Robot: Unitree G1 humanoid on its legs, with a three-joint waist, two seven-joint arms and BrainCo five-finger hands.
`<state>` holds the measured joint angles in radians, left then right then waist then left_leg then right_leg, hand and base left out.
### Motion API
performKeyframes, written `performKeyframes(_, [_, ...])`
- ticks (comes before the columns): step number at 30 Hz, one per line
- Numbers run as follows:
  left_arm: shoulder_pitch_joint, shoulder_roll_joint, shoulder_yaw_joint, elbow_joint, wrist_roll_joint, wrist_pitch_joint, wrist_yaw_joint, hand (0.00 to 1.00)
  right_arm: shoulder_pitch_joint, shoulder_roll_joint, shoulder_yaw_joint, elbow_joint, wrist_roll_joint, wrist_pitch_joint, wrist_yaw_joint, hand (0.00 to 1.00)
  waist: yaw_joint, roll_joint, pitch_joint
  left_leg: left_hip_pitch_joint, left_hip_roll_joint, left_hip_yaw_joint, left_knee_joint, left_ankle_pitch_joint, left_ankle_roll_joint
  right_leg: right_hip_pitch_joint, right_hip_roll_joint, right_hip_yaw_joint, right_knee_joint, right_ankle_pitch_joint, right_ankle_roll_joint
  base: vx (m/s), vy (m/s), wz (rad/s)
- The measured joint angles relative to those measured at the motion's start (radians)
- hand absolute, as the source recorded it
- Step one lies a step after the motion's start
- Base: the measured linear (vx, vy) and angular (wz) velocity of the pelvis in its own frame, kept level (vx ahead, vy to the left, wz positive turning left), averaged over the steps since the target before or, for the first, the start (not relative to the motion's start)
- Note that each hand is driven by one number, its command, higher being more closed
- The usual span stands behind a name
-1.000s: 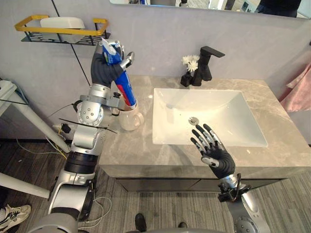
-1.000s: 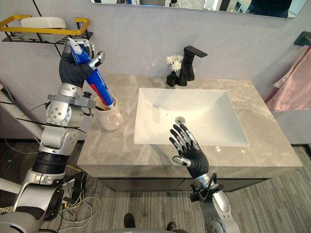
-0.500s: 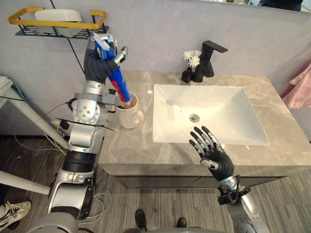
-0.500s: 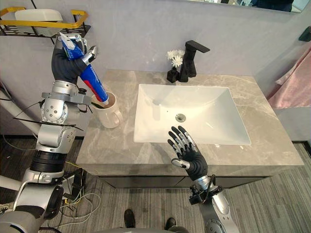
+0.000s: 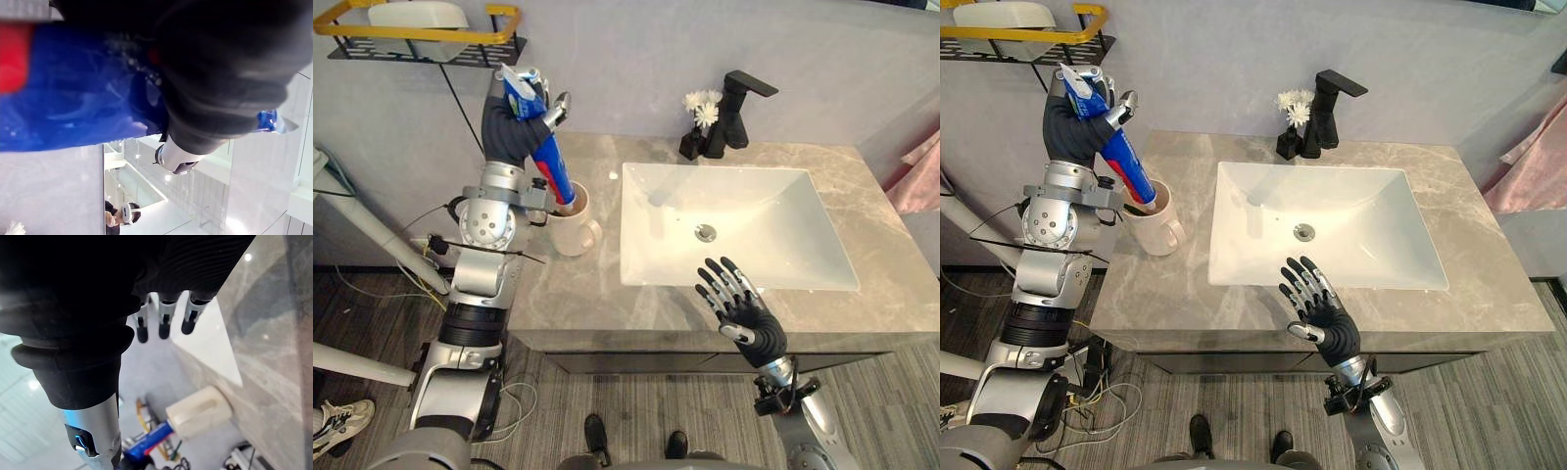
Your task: Organize washtable
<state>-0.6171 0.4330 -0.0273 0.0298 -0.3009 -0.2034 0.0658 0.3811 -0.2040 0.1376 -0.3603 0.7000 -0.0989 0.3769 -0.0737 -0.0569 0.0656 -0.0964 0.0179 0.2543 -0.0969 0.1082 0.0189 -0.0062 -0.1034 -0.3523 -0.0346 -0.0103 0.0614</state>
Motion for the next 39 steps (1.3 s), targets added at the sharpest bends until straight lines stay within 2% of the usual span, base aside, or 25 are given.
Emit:
performKeyframes(9, [0.019,-0.003,0.0,0.0,0.064,0.0,-0.001,1.0,0.009,-0.001,0.0,-0.02,0.002,0.0,0.002,0.0,0.0,0.0,0.023,0.004,0.0,0.002,-0.004,0.0,0.0,0.001,-0.002,0.001,0.006,0.001,-0.001,0.0,0.0,0.0])
performKeyframes(15, [0.11,-0.033,-0.002,-0.003,0.115,0.0,-0.023,1.0,0.016,-0.001,-0.001,-0.02,0.007,0.0,0.002,0.0,-0.001,0.0,0.024,0.006,0.001,0.003,0.0,0.0,0.0,0.001,-0.002,0.002,0.007,0.001,-0.001,0.0,0.0,0.0])
performKeyframes(16, [0.126,-0.037,-0.002,-0.003,0.122,0.0,-0.023,0.0,0.018,-0.001,-0.001,-0.02,0.007,0.0,0.002,0.0,-0.001,0.0,0.024,0.006,0.0,0.003,0.0,0.0,0.0,0.001,-0.002,0.002,0.008,0.001,-0.001,0.0,0.0,0.0])
performKeyframes(30, [0.14,-0.057,-0.003,-0.021,0.165,-0.001,-0.018,0.0,0.017,-0.001,-0.001,-0.02,0.016,0.0,0.0,0.0,0.001,0.0,0.027,0.013,0.0,0.003,-0.004,-0.001,0.001,0.001,-0.004,0.002,0.009,0.0,-0.001,0.0,0.0,0.0])
performKeyframes(39, [0.119,-0.053,-0.002,-0.061,0.161,-0.021,0.003,0.0,-0.001,-0.001,0.0,-0.02,0.016,-0.001,-0.001,0.0,0.002,0.0,0.027,0.013,-0.001,0.001,-0.004,0.0,0.001,0.002,-0.003,0.0,0.009,0.0,-0.001,0.0,0.0,0.0])
